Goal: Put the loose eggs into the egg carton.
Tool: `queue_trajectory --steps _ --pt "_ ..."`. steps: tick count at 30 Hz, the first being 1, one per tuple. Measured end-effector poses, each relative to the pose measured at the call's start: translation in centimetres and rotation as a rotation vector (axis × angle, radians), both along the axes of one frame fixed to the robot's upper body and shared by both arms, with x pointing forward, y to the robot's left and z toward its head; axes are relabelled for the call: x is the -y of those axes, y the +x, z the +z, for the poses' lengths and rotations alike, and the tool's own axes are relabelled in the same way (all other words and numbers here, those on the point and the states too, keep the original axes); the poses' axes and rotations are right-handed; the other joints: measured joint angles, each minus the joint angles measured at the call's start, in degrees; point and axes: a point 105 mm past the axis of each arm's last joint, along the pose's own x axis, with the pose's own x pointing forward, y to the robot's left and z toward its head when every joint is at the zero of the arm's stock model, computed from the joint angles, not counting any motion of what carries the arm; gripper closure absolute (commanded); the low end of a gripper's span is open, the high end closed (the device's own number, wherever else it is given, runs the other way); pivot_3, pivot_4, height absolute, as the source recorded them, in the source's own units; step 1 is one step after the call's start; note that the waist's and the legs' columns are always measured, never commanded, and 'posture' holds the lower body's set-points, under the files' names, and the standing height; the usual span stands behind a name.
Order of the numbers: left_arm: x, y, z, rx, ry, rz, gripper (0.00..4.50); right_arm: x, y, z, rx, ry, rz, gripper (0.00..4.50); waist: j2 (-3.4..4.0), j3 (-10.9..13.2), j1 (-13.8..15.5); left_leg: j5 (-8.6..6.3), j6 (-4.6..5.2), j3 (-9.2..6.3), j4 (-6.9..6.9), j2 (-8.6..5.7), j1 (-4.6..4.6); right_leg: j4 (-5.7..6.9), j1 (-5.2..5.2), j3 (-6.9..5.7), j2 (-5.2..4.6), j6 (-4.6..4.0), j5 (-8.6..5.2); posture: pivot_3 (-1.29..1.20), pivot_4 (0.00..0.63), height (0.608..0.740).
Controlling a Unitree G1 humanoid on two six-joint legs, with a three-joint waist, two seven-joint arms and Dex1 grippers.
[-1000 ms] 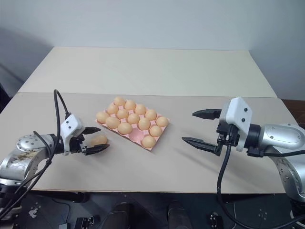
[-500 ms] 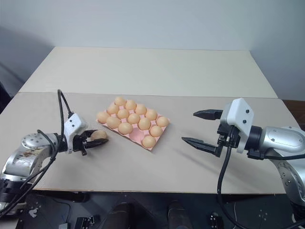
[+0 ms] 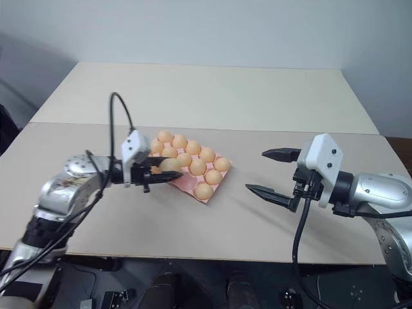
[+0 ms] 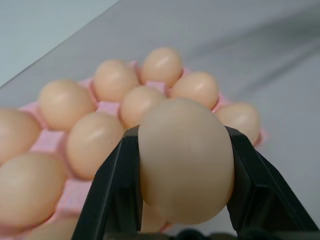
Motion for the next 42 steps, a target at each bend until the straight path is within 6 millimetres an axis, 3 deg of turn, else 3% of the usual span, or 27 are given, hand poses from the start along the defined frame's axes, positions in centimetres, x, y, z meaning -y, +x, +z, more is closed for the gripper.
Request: queue_trajectory --steps 3,11,15,20,26,30,33,38,42 --pt "0.8 0.2 -0.2 -0.002 0.008 -0.01 2.55 -0.1 -0.2 0.0 0.005 0.0 -0.003 0.0 0.0 0.0 -0.13 0.0 0.0 0.0 0.0 0.0 0.01 0.0 0.0 0.01 0.0 0.0 0.0 0.0 0.15 0.74" --pt "1.3 0.0 -0.7 -0.044 0.029 -0.018 0.08 0.0 -0.3 0.2 0.023 0.009 -0.025 0.0 0.0 0.0 -0.09 0.0 0.0 0.0 0.0 0.0 0.0 -0.01 0.0 0.01 0.0 0.0 0.0 0.0 0.15 0.74" --pt "0.9 -0.6 0.3 -0.026 0.02 -0.031 0.03 0.0 -0.3 0.3 0.026 0.011 -0.03 0.0 0.0 0.0 -0.14 0.0 0.0 -0.01 0.0 0.0 0.01 0.0 0.01 0.01 0.0 0.0 0.0 0.0 0.15 0.74" --pt "-1.2 -0.7 2.1 0.011 -0.004 0.022 0.03 -0.1 -0.2 0.4 0.031 0.017 -0.026 0.0 0.0 0.0 -0.27 0.0 0.0 -0.02 0.0 0.0 0.01 0.0 0.01 0.0 0.0 0.0 0.0 0.0 0.15 0.74" --pt "-7.1 -1.5 5.6 0.14 -0.024 0.114 0.03 -0.2 0.1 0.4 0.02 0.022 -0.001 0.0 0.01 0.0 -1.1 0.0 0.0 0.0 -0.04 0.03 0.06 -0.01 -0.02 0.02 0.01 0.0 0.0 0.0 0.15 0.74" --pt "-12.8 -3.3 5.7 0.178 0.031 0.226 0.03 -0.3 0.9 0.3 0.003 0.023 0.032 0.0 0.04 0.02 -1.13 0.0 0.0 0.02 -0.08 0.06 0.06 0.0 -0.05 0.03 0.01 -0.01 -0.01 0.0 0.15 0.74" --pt "-15.6 -4.9 5.7 0.217 0.043 0.292 0.03 -0.6 1.7 0.5 0.003 0.025 0.074 0.0 0.04 0.02 -0.93 0.0 0.0 0.05 -0.08 0.06 0.04 -0.04 -0.05 0.02 -0.01 0.0 -0.01 0.0 0.15 0.74" --pt "-18.6 -8.5 5.1 0.22 0.006 0.354 0.03 -0.6 2.9 -0.5 -0.037 0.013 0.117 0.0 0.04 0.02 -0.68 0.0 0.0 0.07 -0.08 0.08 0.01 -0.07 -0.05 0.0 -0.03 0.0 -0.01 0.0 0.15 0.74" --pt "-18.9 -11.2 3.4 0.182 -0.009 0.367 0.03 -0.8 3.4 -1.1 -0.065 0.013 0.141 0.0 0.04 0.03 -0.76 -0.01 0.0 0.1 -0.08 0.1 0.04 -0.04 -0.06 0.02 -0.02 -0.01 -0.01 0.0 0.15 0.74"
